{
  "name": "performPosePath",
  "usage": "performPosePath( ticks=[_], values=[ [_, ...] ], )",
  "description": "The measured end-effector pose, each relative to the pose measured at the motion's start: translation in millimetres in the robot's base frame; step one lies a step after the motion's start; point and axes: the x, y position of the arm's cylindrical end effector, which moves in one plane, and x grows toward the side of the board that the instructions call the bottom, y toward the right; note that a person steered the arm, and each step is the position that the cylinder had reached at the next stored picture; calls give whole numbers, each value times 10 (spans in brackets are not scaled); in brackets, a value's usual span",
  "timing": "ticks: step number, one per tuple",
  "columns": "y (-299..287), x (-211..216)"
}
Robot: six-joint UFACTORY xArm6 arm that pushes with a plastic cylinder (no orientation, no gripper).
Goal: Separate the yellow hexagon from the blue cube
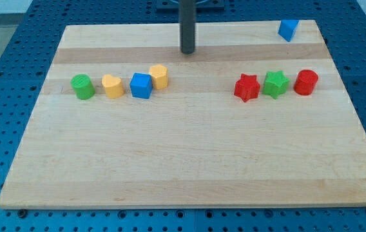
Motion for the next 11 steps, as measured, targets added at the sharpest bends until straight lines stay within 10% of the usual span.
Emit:
performPosePath(
  ticks=[5, 11],
  values=[
    [-876, 793],
    [550, 785]
  ],
)
